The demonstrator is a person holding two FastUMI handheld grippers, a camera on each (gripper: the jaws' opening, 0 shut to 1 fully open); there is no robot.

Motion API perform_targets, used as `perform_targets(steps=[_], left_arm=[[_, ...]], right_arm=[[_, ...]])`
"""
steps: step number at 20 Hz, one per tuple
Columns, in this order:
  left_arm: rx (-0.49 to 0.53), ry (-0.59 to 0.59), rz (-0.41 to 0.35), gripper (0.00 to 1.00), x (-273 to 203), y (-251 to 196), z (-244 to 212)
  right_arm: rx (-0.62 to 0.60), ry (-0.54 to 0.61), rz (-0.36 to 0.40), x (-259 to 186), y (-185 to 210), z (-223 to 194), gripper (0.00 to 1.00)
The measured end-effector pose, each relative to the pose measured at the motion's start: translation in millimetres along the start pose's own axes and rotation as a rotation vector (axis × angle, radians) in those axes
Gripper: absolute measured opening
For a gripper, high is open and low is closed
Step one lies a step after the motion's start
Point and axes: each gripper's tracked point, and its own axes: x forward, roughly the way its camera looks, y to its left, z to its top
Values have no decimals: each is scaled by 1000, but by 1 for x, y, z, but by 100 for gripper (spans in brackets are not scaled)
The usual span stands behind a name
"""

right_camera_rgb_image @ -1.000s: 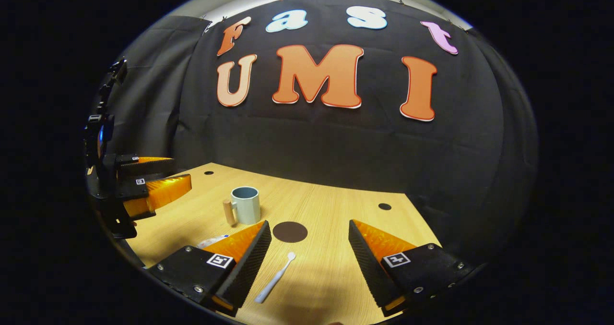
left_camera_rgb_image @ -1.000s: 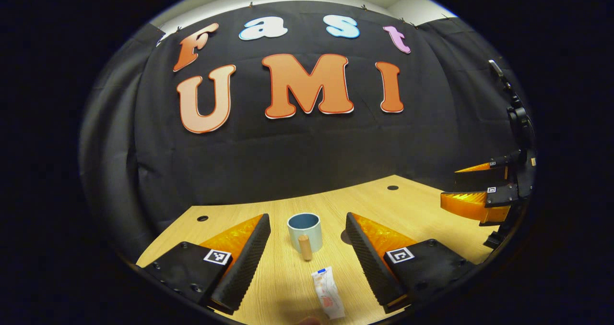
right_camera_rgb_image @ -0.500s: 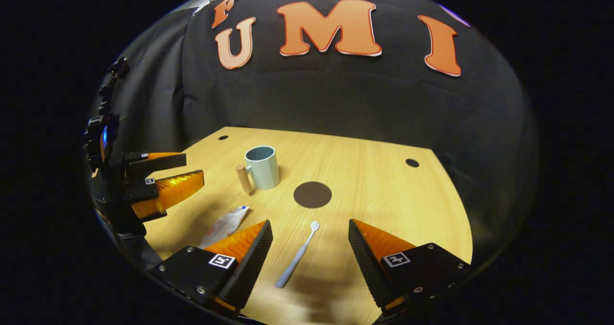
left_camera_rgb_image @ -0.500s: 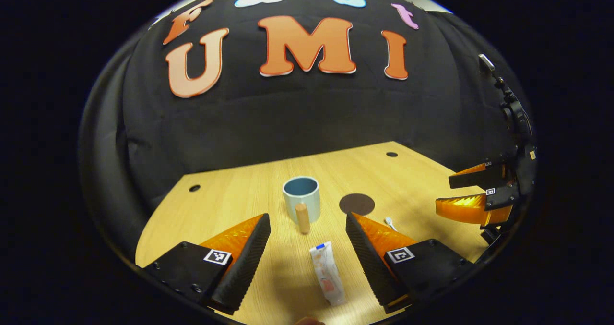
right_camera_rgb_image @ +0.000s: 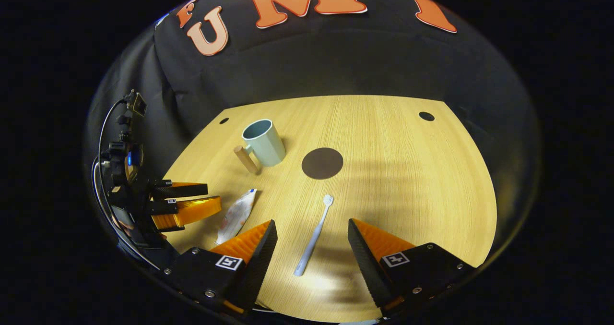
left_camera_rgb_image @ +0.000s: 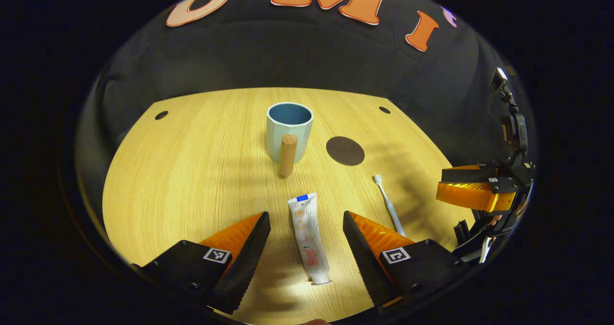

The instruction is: Put the toothbrush and toothpaste on the desktop into the cup, then pick up the cup and place it on the coaster on the desktop.

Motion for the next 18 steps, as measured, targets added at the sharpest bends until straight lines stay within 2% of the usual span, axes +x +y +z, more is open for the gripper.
perform_targets(steps=[4, 6, 8, 16, 18], left_arm=[[-63, 128, -38, 100, 11, -5, -14], [-96, 186, -27, 97, 14, -1, -19], [-118, 230, -21, 100, 19, -1, -24], [-130, 343, 39, 99, 29, -10, -35], [-125, 370, 57, 92, 28, -11, -37]], right_arm=[[5, 48, 8, 12, 1, -5, 89], [23, 62, 30, 15, 3, -5, 86], [36, 69, 34, 18, 2, -3, 84], [87, 131, 47, 31, -1, -5, 83], [90, 141, 46, 33, -2, -7, 83]])
